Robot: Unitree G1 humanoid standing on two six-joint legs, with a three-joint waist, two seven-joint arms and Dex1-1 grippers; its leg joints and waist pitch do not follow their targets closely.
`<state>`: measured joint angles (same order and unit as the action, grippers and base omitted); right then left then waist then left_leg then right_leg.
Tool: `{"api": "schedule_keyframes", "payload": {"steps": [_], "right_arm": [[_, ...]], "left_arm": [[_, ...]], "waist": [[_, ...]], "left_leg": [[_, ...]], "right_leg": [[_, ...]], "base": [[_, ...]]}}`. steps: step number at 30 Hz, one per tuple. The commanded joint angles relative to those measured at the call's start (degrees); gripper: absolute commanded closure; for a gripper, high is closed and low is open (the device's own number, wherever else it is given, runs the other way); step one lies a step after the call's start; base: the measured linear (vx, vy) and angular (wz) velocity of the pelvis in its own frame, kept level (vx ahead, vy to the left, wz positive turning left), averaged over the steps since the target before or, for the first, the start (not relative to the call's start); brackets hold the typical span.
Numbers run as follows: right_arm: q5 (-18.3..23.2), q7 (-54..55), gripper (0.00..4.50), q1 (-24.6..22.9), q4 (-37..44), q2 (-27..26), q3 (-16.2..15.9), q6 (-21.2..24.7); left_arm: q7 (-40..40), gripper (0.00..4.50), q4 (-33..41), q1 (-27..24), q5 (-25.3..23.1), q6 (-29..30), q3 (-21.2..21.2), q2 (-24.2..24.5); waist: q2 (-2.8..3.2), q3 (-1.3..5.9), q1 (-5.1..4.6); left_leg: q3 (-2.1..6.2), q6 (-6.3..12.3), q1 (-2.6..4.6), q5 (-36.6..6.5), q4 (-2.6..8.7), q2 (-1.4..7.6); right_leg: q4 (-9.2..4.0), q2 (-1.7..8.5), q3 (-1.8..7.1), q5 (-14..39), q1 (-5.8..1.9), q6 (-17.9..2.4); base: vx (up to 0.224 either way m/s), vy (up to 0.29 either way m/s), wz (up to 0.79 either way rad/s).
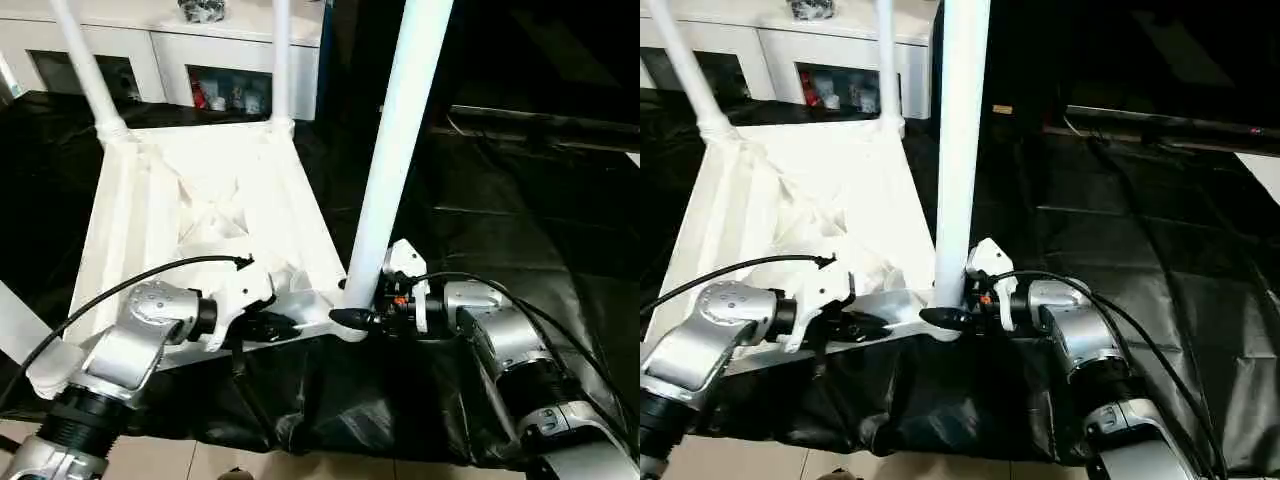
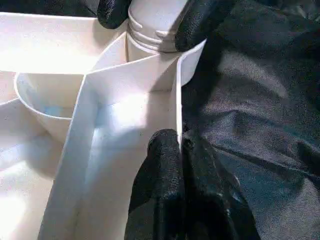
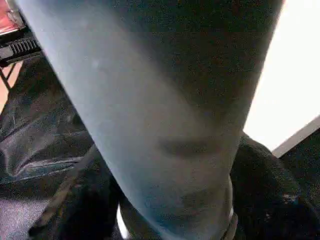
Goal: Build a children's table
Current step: Rotate leg to tighten
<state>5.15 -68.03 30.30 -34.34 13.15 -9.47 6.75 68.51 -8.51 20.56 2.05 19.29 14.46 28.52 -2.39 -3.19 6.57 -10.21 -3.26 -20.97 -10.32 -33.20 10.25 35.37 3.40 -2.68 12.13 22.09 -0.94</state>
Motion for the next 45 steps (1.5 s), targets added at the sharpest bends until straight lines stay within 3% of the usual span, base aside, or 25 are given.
{"api": "schedule_keyframes", "payload": {"steps": [1,6,8,10,11,13,14,18,21,24,25,27,28,33,37,38,39,41,42,45], "right_arm": [[0.57,-3.59,1.9,-0.73,2.95,-1.55,-4.01,0.02],[0.28,-1.06,1.92,-2.28,3.76,-2.22,-3.68,-0.1],[-0.31,5.47,1.92,-2.6,2.19,-4.45,-1.86,-0.69],[-1.37,16.21,1.92,-2.22,-0.86,-8.31,0.85,-1.38],[-1.53,17.69,1.92,-2.27,-1.09,-8.9,1.16,-1.56],[-1.72,20.71,1.93,-2.43,-1.31,-10.25,1.72,-0.9],[-2.36,24.74,1.93,-2.76,-1.52,-12.27,1.96,-0.43],[-3.83,33.45,1.94,-2.64,-2.62,-17.1,2.13,0.11],[-4.63,37.21,1.94,-1.89,-3.82,-18.75,2.18,0.7],[-6.1,40.25,1.94,-0.2,-6.23,-20.15,2.18,-1.6],[-4.65,38.67,1.59,0.07,-5.77,-20.15,2.92,-1.61],[-2.49,36.23,1.59,0.13,-4.72,-19.52,4.07,-0.29],[-1.58,33.55,1.35,0.02,-3.6,-18.21,4.37,0.72],[-2.14,27.85,0.82,-0.2,-1.51,-13.87,2.47,0.68],[-0.9,17.7,0.82,-0.67,1.07,-8.82,0.35,1.1],[-0.3,13.6,0.82,-1.02,2.55,-6.97,-0.39,1.33],[-0.18,12.84,0.82,-1.04,2.78,-6.59,-0.49,1.37],[0.29,7.92,0.82,-0.99,3.81,-4.16,-1.07,1.09],[0.06,5.66,0.82,-0.82,3.61,-2.93,-1.35,-0.25],[-0.47,2.45,0.96,0.06,1.93,-1.13,-1.6,-1.5]], "left_arm": [[0.07,4.5,2.57,0.43,1.46,-1.64,2.26,-1.88],[-3.85,4.5,1.72,0.63,-0.17,-1.15,2.05,-3.65],[-8.02,4.5,-0.13,1.78,-1.87,-1.39,2.0,-5.73],[-14.54,4.5,-2.54,3.66,-4.08,-1.84,1.54,-9.0],[-15.71,4.5,-2.8,3.93,-4.49,-1.78,1.48,-9.53],[-17.64,4.5,-3.05,4.44,-5.02,-1.09,1.46,-10.69],[-20.77,4.5,-3.29,5.01,-5.69,0.3,1.2,-12.5],[-26.53,4.5,-3.72,5.74,-7.16,2.96,0.88,-16.2],[-27.1,4.5,-3.74,5.72,-7.58,3.39,1.25,-17.08],[-26.68,4.5,-4.24,5.74,-7.61,2.44,1.51,-17.63],[-25.5,4.5,-4.01,5.58,-7.21,2.05,1.6,-17.25],[-24.01,4.5,-3.61,5.29,-7.05,1.24,1.8,-16.26],[-22.05,4.5,-2.95,4.76,-6.34,1.13,1.87,-15.22],[-17.2,4.5,-1.23,3.33,-4.93,-0.22,2.06,-12.31],[-11.84,4.5,0.43,1.88,-3.28,-1.45,2.09,-9.07],[-10.07,4.5,0.83,1.53,-2.73,-1.17,2.0,-7.83],[-9.68,4.5,0.84,1.51,-2.59,-1.2,1.98,-7.6],[-6.98,4.5,0.67,1.5,-1.71,-1.45,2.04,-6.11],[-5.31,4.5,0.58,1.54,-1.1,-1.55,2.17,-5.33],[-3.94,4.5,0.03,1.93,-0.41,-1.68,2.18,-4.85]], "waist": [[0.68,3.67,-0.14],[0.95,3.61,-0.08],[0.92,3.3,-0.13],[1.05,3.11,-0.44],[1.05,3.11,-0.44],[0.91,3.19,-0.45],[1.11,3.17,-0.57],[0.98,3.19,-0.81],[0.98,3.27,-1.08],[1.01,3.34,-1.52],[1.08,3.38,-1.61],[1.11,3.4,-1.64],[1.11,3.42,-1.66],[1.19,3.67,-1.8],[1.35,3.7,-1.85],[1.34,3.71,-1.83],[1.92,3.75,-1.72],[1.56,3.67,-1.72],[2.13,3.68,-1.43],[2.0,3.6,-1.24]], "left_leg": [[0.85,2.34,1.02,-7.35,3.66,3.36],[0.85,1.85,1.28,-8.92,3.74,3.4],[0.83,1.09,1.5,-11.03,3.95,3.47],[1.12,-0.98,1.43,-14.05,4.35,3.36],[1.12,-0.98,1.43,-14.05,4.35,3.36],[1.35,-1.83,1.56,-15.47,4.49,3.35],[1.38,-1.78,1.44,-15.46,4.53,3.36],[1.36,-1.97,1.26,-14.86,4.61,3.24],[1.4,-1.79,1.14,-14.46,4.6,3.13],[1.33,-1.4,0.96,-13.76,4.52,3.09],[1.25,-1.02,1.06,-13.39,4.45,3.11],[1.2,-0.52,0.95,-12.63,4.41,3.05],[1.21,-0.36,0.97,-12.52,4.42,3.11],[1.14,0.86,0.75,-9.46,4.12,3.12],[1.03,2.18,0.71,-8.61,3.83,3.16],[1.01,2.24,0.78,-8.71,3.84,3.19],[1.02,2.28,0.87,-8.7,3.74,3.21],[0.96,2.33,0.96,-9.32,3.8,3.23],[0.94,2.14,1.11,-9.99,3.72,3.26],[0.88,1.72,1.12,-10.87,3.77,3.36]], "right_leg": [[-3.11,4.95,2.63,1.01,-2.39,-14.54],[-3.39,4.91,2.66,2.13,-2.21,-14.5],[-3.83,5.0,2.8,5.24,-1.92,-14.26],[-4.48,5.32,2.9,11.81,-1.98,-12.78],[-4.48,5.32,2.9,11.81,-1.98,-12.78],[-4.83,5.37,2.89,15.81,-1.94,-10.73],[-4.86,5.35,2.95,15.85,-1.85,-10.44],[-4.86,5.23,2.99,15.24,-1.69,-9.96],[-4.83,5.17,2.94,14.87,-1.76,-9.74],[-4.72,5.12,2.97,13.04,-1.77,-9.94],[-4.65,5.03,2.97,11.5,-1.82,-10.13],[-4.53,4.94,2.98,9.73,-1.98,-10.35],[-4.49,4.95,2.98,9.33,-2.01,-10.43],[-3.88,4.81,2.8,3.51,-2.3,-11.92],[-3.61,4.77,2.74,0.71,-2.49,-13.13],[-3.62,4.73,2.73,0.68,-2.47,-13.24],[-3.46,4.72,2.74,0.16,-2.43,-13.62],[-3.62,4.66,2.71,0.61,-2.43,-14.16],[-3.62,4.61,2.66,1.15,-2.31,-14.37],[-3.61,4.66,2.67,1.84,-2.29,-14.9]], "base": [[0.0,0.0,0.0],[0.0,0.0,0.0],[0.0,0.0,0.0],[0.0,0.0,0.0],[0.0,0.0,0.0],[0.0,0.0,0.0],[0.0,0.0,0.0],[0.0,0.0,0.0],[0.0,0.0,0.0],[0.0,0.0,0.0],[0.0,0.0,0.0],[0.0,0.0,0.0],[0.0,0.0,0.0],[0.0,0.0,0.0],[0.0,0.0,0.0],[0.0,0.0,0.0],[0.0,0.0,0.0],[0.0,0.0,0.0],[0.0,0.0,0.0],[0.0,0.0,0.0]]}}
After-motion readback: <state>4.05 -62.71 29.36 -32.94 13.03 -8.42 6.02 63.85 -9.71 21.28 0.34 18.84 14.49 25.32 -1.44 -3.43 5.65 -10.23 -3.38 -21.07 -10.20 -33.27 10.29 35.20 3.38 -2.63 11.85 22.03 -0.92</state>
